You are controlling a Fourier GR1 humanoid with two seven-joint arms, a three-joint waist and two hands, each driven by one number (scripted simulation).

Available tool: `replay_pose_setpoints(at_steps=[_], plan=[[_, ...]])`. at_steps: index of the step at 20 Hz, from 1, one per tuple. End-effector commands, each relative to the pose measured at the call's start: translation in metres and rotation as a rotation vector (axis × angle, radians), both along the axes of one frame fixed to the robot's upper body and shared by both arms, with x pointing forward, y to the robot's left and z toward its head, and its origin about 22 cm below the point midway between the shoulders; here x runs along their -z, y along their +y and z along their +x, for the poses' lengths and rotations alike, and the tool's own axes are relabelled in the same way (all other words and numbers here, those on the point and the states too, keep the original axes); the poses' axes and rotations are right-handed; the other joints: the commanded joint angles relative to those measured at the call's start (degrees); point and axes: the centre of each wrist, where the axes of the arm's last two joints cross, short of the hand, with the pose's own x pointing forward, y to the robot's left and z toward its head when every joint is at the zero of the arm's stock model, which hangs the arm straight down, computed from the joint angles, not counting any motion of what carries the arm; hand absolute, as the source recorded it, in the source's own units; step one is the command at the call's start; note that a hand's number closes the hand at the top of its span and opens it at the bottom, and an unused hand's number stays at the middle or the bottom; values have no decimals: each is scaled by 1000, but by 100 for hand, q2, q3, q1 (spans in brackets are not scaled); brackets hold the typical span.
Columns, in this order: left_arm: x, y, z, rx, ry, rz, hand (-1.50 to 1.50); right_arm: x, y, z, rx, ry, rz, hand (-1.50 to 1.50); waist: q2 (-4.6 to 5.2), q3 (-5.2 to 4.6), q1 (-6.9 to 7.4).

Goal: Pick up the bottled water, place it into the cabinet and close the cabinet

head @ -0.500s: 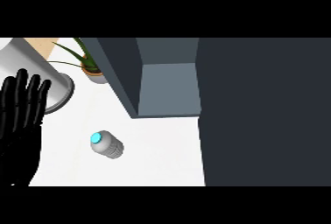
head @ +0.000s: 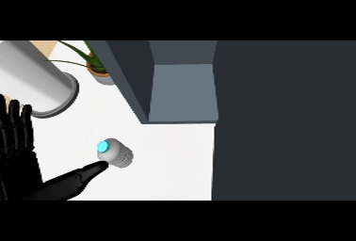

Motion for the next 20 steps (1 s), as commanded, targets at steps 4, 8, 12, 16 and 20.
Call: replay_pose_setpoints(at_steps=[4,8,12,16,20], plan=[[-1,-50,-29,-115,88,-128,-150,-14,-5,-51,-96,127,38,-150,6,-4,-35],[0,-85,-32,-120,108,-143,-150,-14,-9,-65,-58,129,48,-150,25,-5,-19],[10,-91,-31,-167,152,-114,-150,-24,-3,-75,-56,142,64,-150,34,-10,4],[7,-84,-27,-162,157,-98,-150,-26,-7,-91,-80,140,42,-150,32,-13,-12],[23,-98,-42,-208,165,-108,-150,-27,-11,-95,-60,135,40,-150,30,-16,7]])
